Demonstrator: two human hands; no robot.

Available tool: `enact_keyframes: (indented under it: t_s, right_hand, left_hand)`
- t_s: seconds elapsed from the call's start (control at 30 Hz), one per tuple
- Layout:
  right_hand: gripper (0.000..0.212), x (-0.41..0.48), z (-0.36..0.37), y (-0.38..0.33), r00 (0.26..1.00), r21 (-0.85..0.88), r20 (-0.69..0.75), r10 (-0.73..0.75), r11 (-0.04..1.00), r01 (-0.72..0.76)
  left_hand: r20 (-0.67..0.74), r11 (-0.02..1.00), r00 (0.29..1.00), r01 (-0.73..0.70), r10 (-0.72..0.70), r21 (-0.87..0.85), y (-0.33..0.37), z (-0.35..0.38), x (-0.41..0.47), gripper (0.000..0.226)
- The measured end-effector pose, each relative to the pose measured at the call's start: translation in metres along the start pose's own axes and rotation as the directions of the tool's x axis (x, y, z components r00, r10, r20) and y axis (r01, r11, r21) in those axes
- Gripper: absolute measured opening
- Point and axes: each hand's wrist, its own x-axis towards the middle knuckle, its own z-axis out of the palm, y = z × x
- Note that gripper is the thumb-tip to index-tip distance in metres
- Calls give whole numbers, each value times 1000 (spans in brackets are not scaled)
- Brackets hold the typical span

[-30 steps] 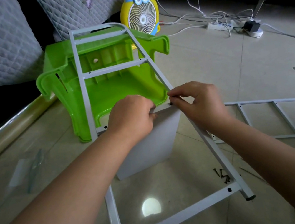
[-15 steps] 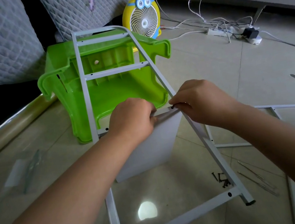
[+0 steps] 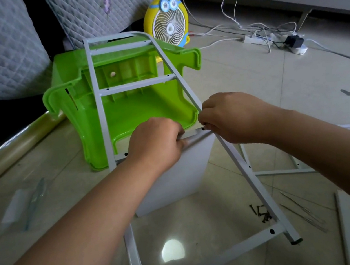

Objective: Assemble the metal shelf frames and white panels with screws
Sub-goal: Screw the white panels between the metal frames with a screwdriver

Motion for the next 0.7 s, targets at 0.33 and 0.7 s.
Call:
enact_keyframes:
  t_s: [0.33, 0.7]
  right_hand:
    - [22, 2, 0, -11, 998, -66, 42, 35, 997, -32]
    - [12, 13, -10, -15, 934, -73, 294, 201, 980, -187]
  left_hand:
    - [-31, 999, 999, 14, -15, -37, -1, 2, 0, 26]
    - [-61, 996, 998, 15, -21, -93, -2, 4, 0, 25]
